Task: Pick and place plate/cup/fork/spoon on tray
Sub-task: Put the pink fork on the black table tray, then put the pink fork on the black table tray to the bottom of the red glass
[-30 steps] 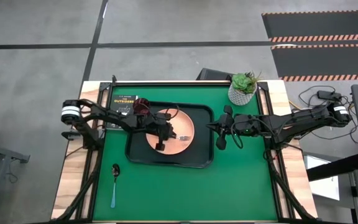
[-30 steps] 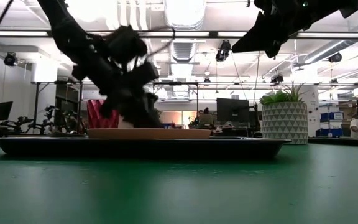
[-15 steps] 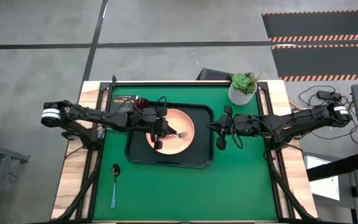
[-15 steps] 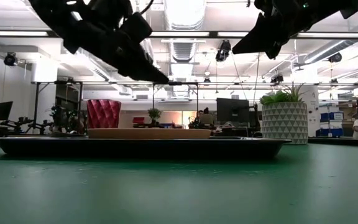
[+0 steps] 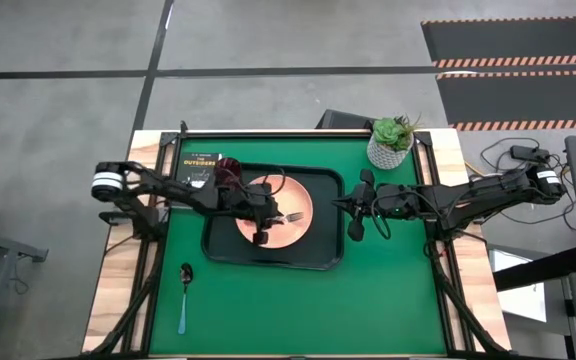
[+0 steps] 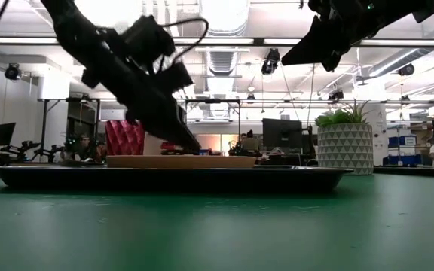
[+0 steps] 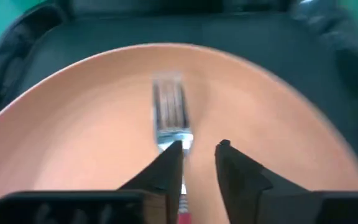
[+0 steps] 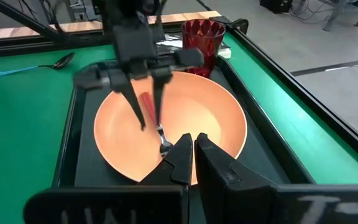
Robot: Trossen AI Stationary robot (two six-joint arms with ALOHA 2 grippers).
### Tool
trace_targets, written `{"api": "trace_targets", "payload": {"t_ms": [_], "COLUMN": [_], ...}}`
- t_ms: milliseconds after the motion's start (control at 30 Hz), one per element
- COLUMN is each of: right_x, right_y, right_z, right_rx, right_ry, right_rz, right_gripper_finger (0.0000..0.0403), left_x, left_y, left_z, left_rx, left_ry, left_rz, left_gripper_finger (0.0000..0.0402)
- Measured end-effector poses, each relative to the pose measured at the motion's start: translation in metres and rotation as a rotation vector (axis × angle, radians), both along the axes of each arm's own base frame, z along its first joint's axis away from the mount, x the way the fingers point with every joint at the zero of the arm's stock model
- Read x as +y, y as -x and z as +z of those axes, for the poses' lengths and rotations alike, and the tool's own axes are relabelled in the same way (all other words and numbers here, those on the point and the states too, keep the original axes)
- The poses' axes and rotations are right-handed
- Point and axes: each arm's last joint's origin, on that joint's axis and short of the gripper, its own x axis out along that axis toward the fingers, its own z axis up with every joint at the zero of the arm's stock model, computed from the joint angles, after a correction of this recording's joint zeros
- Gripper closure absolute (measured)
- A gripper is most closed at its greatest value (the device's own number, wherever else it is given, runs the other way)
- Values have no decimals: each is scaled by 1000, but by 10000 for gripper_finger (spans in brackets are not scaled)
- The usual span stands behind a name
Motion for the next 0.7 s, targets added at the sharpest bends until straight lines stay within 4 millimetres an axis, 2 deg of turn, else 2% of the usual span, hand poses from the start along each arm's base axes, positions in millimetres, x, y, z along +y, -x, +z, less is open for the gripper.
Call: {"api": "trace_targets", "payload": {"t_ms": [167,433,567,700], "right_x": [0,0,0,0], "right_y": [0,0,0,0], "right_z": [0,0,0,0], "right_rx": [0,1,1,1], "right_ry": [0,1,1,1], "right_rz": [0,1,0,1], "right_gripper_finger": [394,394,394,394], "left_x": [5,6,6,7], "left_y": [-8,-11,-12,-12], "left_z": [-16,-35,-40,-41], "left_rx": [-9,38,49,57], "left_ry": [-31,-38,-31,-33], "left_rz": [34,25,24,27], "left_gripper_finger": [282,275,303,369]}}
